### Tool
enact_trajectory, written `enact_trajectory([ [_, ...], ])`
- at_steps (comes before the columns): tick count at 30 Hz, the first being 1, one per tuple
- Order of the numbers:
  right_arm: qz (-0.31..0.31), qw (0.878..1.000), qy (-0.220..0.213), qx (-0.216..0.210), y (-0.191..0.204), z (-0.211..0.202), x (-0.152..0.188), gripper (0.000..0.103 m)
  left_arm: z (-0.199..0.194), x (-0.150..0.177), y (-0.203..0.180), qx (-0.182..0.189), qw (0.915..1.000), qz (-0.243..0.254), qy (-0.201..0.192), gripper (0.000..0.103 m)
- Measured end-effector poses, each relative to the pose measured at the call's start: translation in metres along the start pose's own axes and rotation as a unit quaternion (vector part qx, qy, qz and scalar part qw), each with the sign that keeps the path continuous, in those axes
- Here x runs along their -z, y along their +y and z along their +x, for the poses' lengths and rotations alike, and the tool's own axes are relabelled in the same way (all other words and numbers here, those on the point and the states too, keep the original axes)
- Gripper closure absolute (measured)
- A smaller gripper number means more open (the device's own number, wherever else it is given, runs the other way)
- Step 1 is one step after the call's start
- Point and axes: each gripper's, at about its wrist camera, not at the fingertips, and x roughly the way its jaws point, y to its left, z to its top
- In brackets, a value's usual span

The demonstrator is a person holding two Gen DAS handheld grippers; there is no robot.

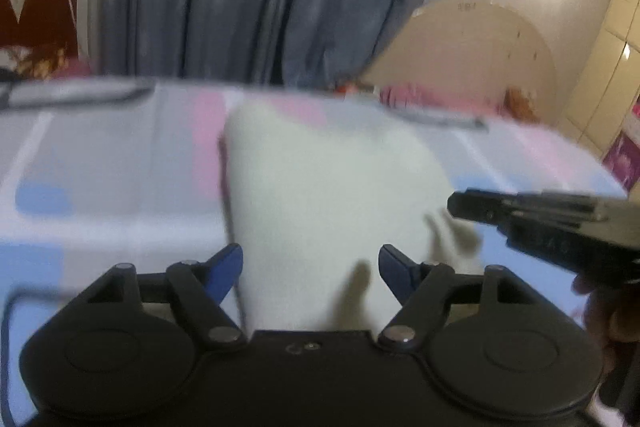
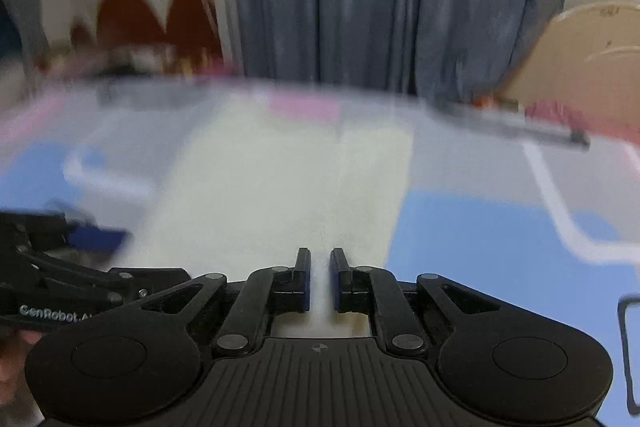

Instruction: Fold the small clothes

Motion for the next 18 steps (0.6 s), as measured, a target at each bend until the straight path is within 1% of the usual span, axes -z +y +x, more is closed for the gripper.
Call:
enact_trajectory([
  [1, 0.004, 1.0, -0.004, 0.006, -0.003, 0.004, -0.006, 0.093, 0.006, -0.009, -0.003, -0.008, 1.0, 0.004, 0.0, 0.027],
  [2, 0.011, 1.0, 0.002, 0.017, -0.009, 0.015, -0.013, 0.093, 0.015, -0.015, -0.004, -0.02, 0.9998, 0.009, 0.005, 0.024],
  [3, 0.018, 0.999, 0.015, 0.024, -0.013, 0.03, -0.015, 0.093, 0.026, -0.019, -0.003, -0.034, 0.9991, 0.018, 0.017, 0.014],
  [4, 0.013, 0.999, 0.04, 0.03, -0.016, 0.045, -0.014, 0.093, 0.043, -0.016, -0.005, -0.063, 0.996, 0.037, 0.051, 0.004],
  [5, 0.0, 0.996, 0.079, 0.037, -0.018, 0.061, -0.009, 0.093, 0.05, -0.007, -0.001, -0.062, 0.9949, 0.031, 0.074, 0.0],
  [6, -0.016, 0.996, 0.081, 0.035, -0.016, 0.068, -0.004, 0.091, 0.052, -0.002, 0.01, -0.042, 0.9965, -0.009, 0.072, 0.0],
  [7, -0.027, 0.995, 0.091, 0.039, -0.013, 0.07, -0.008, 0.091, 0.051, 0.0, 0.017, -0.031, 0.9965, -0.029, 0.072, 0.0],
  [9, -0.041, 0.993, 0.101, 0.043, -0.01, 0.065, -0.013, 0.091, 0.042, 0.001, 0.018, -0.03, 0.9967, -0.036, 0.066, 0.001],
  [12, -0.026, 0.997, 0.068, 0.023, -0.013, 0.045, -0.012, 0.09, 0.026, 0.006, 0.015, -0.032, 0.9971, -0.035, 0.059, 0.004],
  [13, -0.017, 0.997, 0.065, 0.024, -0.016, 0.041, -0.008, 0.089, 0.021, 0.009, 0.014, -0.035, 0.9973, -0.031, 0.056, 0.004],
  [14, -0.007, 0.998, 0.064, 0.026, -0.018, 0.038, -0.004, 0.076, 0.025, 0.006, 0.018, -0.037, 0.9974, -0.027, 0.056, 0.004],
  [15, -0.001, 0.998, 0.062, 0.025, -0.02, 0.032, -0.004, 0.046, 0.023, 0.003, 0.018, -0.039, 0.9973, -0.023, 0.057, 0.003],
  [16, 0.003, 0.998, 0.058, 0.033, -0.02, 0.028, 0.002, 0.028, 0.02, 0.004, 0.016, -0.044, 0.9972, -0.019, 0.057, 0.002],
  [17, 0.0, 0.998, 0.056, 0.039, -0.017, 0.02, 0.004, 0.014, 0.021, 0.003, 0.016, -0.048, 0.9971, -0.017, 0.057, 0.001],
  [18, -0.002, 0.998, 0.059, 0.038, -0.02, 0.016, -0.002, 0.014, 0.021, 0.002, 0.016, -0.049, 0.997, -0.015, 0.057, 0.001],
])
